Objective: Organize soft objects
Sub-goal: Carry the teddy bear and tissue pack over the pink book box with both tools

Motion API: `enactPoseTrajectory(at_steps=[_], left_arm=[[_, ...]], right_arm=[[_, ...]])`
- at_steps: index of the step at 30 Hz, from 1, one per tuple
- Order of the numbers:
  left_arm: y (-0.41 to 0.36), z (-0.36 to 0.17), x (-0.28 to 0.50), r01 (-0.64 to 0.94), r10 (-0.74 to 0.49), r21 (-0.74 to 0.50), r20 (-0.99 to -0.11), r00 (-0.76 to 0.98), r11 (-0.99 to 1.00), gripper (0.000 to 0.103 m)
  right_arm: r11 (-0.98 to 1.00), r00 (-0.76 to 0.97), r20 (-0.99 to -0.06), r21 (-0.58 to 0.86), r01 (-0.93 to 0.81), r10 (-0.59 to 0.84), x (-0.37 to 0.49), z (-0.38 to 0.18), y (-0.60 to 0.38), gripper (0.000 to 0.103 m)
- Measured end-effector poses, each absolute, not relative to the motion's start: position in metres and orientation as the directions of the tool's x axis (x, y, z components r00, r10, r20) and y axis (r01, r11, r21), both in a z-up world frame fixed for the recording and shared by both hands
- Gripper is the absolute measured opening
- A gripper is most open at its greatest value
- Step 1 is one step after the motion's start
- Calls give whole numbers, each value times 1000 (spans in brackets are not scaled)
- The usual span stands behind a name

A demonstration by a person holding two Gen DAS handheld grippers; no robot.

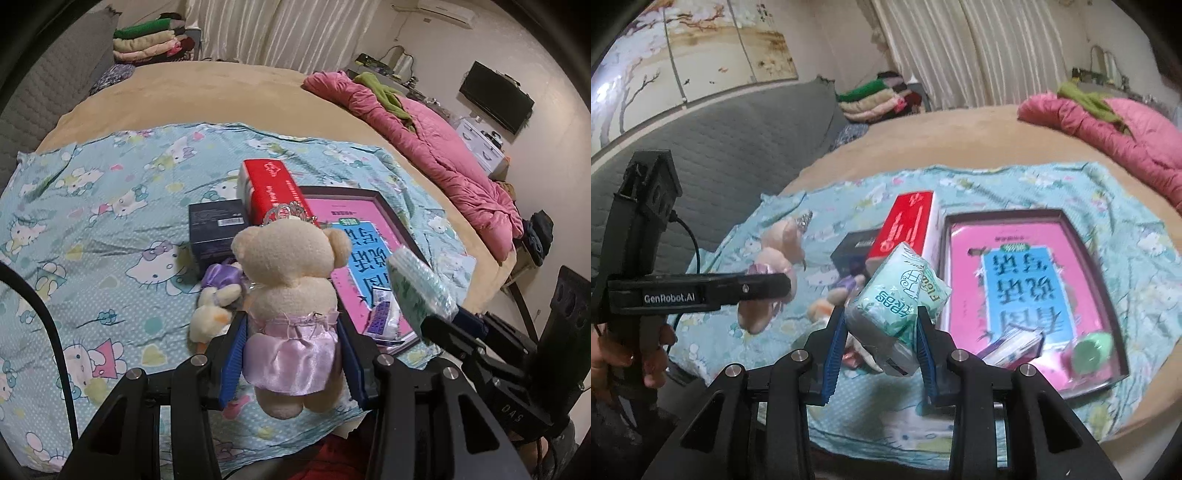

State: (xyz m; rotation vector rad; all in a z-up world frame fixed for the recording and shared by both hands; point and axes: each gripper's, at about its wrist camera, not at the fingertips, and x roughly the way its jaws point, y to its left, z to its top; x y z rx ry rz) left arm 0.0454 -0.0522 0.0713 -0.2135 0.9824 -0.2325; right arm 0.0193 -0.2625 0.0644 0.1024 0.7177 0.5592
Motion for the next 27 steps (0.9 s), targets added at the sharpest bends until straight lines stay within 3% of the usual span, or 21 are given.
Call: enactPoseTrajectory(at_steps=[27], left_arm=[[-149,85,61,266,-333,-220,-782,526,939,47]], right_arm=[[907,783,-469,302,-293,409,19,89,-344,37]])
